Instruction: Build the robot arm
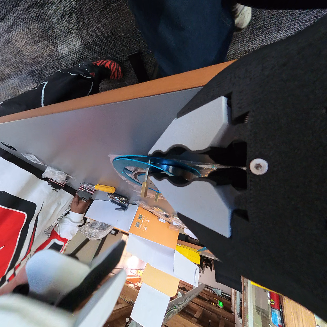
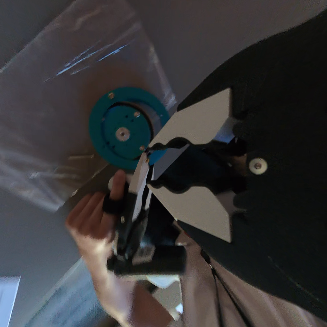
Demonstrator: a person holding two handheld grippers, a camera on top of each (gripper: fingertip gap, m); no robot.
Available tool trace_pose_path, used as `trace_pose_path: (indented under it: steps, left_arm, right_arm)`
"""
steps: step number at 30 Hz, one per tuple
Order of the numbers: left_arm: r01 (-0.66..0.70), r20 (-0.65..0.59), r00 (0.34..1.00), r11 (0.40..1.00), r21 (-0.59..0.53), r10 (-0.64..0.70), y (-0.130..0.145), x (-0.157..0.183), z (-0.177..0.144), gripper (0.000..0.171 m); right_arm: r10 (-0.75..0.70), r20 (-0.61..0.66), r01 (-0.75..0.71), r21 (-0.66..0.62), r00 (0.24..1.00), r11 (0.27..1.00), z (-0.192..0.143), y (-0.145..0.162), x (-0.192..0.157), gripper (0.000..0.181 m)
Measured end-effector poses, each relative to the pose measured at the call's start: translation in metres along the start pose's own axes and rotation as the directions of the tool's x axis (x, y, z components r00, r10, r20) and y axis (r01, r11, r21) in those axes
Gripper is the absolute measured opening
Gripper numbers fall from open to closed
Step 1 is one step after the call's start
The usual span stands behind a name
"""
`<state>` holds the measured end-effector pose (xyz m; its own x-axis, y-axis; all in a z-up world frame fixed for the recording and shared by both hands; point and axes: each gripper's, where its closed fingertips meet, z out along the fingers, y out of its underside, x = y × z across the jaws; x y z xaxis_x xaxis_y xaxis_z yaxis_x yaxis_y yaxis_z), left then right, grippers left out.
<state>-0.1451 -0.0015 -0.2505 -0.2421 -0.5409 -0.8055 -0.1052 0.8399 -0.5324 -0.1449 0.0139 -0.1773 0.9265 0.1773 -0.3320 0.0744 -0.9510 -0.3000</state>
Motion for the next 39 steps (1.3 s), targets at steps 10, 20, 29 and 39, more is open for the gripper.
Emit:
trace_pose_path:
  steps: [10, 20, 29, 39]
  left_arm:
    - [-0.006, -0.003, 1.0, 1.0, 0.006, 0.006, -0.001, 0.001, 0.0, 0.017]
    - [-0.03, -0.001, 1.0, 0.999, 0.01, 0.03, -0.003, 0.003, -0.001, 0.017]
    - [-0.026, -0.001, 1.0, 1.0, 0.011, 0.026, -0.003, 0.002, -0.001, 0.017]
    - [-0.018, -0.002, 1.0, 1.0, 0.009, 0.018, -0.002, 0.002, 0.0, 0.017]
  right_arm:
    - [-0.754, 0.359, 0.669, 0.35, 0.55, 0.655, -0.019, 0.012, -0.033, 0.054]
    - [-0.913, 0.407, 0.998, 0.061, 0.0, 0.027, 0.033, 0.02, 0.013, 0.031]
    - [-0.855, 0.456, 0.967, 0.167, -0.249, -0.192, 0.036, 0.021, 0.003, 0.018]
    - [-0.755, 0.517, 0.914, 0.263, -0.404, -0.309, 0.041, 0.025, 0.003, 0.008]
